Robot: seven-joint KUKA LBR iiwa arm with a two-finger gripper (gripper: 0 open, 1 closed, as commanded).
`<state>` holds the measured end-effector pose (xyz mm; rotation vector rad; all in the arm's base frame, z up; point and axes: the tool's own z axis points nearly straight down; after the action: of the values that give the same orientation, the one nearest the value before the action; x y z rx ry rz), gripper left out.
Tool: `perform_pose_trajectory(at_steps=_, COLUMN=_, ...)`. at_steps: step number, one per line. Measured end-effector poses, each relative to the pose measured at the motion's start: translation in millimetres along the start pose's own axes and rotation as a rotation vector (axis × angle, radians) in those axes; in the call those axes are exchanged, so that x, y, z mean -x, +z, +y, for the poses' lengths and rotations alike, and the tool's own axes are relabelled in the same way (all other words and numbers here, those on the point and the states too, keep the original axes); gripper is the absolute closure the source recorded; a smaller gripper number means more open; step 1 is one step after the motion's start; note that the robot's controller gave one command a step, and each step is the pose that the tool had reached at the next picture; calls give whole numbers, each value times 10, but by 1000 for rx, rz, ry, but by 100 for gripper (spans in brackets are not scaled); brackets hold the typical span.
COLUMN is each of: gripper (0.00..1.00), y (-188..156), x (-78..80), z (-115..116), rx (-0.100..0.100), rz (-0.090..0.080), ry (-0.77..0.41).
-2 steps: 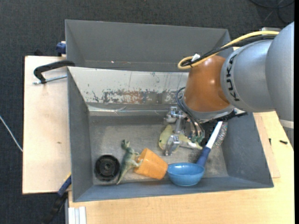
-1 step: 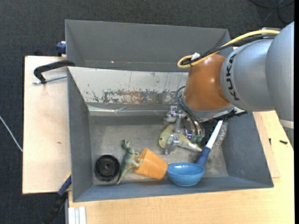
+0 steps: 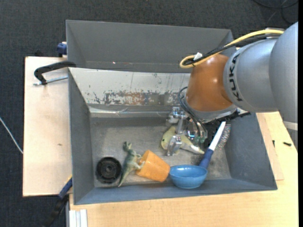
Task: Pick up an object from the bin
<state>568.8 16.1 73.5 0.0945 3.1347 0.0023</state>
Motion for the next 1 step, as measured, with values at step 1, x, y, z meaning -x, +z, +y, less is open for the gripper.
perform_pose_trajectory(at_steps=1, gripper=0, y=-10, x=13, z=3, rx=0, rz=0, ry=0)
